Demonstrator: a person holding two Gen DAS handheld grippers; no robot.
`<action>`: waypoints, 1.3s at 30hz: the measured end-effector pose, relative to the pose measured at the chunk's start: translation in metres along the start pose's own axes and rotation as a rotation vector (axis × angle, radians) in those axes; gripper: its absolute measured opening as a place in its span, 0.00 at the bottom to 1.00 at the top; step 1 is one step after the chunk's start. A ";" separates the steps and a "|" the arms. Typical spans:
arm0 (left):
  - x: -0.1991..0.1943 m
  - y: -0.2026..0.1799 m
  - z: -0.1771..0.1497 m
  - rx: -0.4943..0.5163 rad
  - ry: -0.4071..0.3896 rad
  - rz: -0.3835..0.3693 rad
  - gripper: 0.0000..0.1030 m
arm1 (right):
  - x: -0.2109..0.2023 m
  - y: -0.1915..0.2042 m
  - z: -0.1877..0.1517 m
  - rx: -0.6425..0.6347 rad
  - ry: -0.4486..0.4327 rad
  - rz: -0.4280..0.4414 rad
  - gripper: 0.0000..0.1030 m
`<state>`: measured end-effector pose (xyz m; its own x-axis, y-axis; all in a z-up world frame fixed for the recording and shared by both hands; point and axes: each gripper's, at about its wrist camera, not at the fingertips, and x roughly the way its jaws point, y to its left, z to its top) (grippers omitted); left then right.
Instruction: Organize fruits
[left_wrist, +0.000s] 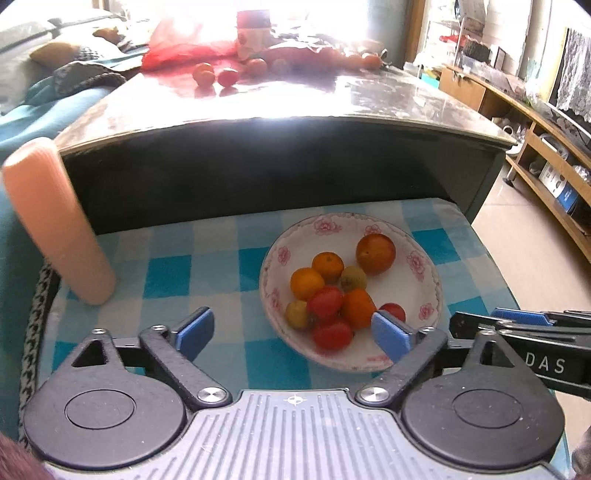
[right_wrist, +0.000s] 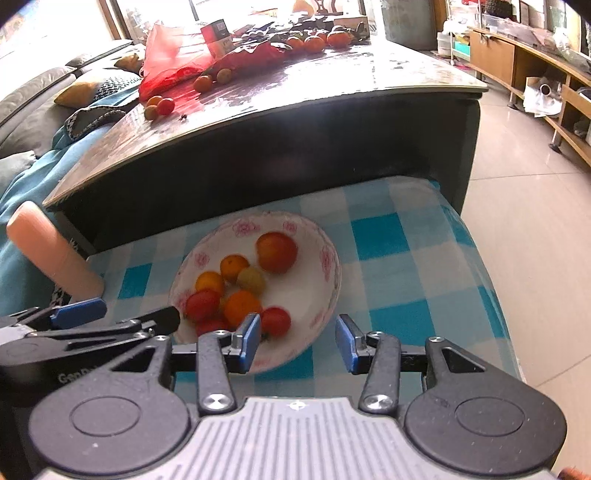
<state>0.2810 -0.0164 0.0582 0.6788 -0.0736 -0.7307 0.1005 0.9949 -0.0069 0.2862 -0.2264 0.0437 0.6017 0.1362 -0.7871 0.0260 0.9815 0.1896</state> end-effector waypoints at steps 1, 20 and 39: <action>-0.004 0.002 -0.003 -0.003 -0.009 -0.003 0.96 | -0.004 0.001 -0.003 -0.006 -0.004 -0.004 0.56; -0.067 0.000 -0.059 0.023 -0.143 0.005 1.00 | -0.065 0.019 -0.060 -0.007 -0.043 0.045 0.57; -0.089 -0.012 -0.120 -0.002 -0.041 0.000 1.00 | -0.090 0.019 -0.119 -0.015 0.015 -0.023 0.57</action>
<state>0.1315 -0.0139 0.0414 0.7082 -0.0766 -0.7019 0.0989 0.9951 -0.0087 0.1372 -0.2044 0.0485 0.5891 0.1153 -0.7998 0.0275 0.9863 0.1624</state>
